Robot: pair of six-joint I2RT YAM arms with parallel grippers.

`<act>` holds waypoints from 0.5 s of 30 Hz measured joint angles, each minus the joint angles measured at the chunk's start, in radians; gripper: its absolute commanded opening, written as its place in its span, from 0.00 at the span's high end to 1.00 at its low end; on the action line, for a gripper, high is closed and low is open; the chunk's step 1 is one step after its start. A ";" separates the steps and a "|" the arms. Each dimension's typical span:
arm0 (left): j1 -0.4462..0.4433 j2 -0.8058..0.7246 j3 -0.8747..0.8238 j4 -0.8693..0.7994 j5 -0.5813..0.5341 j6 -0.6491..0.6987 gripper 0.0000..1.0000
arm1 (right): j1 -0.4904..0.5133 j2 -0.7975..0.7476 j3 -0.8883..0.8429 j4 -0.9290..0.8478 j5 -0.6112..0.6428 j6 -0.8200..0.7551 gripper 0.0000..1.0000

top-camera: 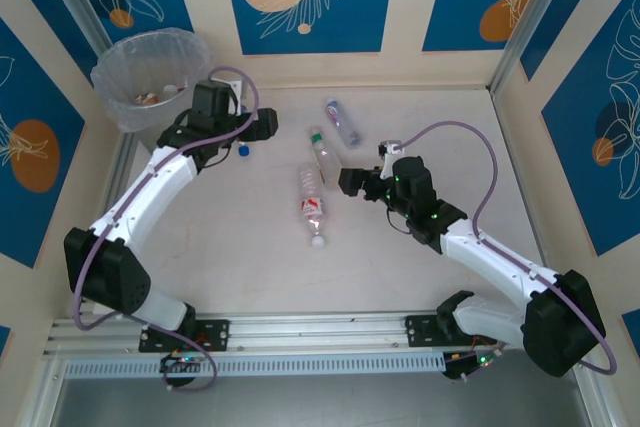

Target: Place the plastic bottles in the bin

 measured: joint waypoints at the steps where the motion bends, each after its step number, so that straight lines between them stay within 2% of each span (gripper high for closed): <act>1: -0.002 0.000 -0.016 0.007 -0.010 0.000 0.01 | -0.002 -0.006 -0.005 0.003 0.000 0.003 0.01; 15: -0.003 0.167 -0.092 0.100 -0.079 -0.034 0.01 | -0.031 -0.036 -0.032 -0.003 -0.006 0.010 0.00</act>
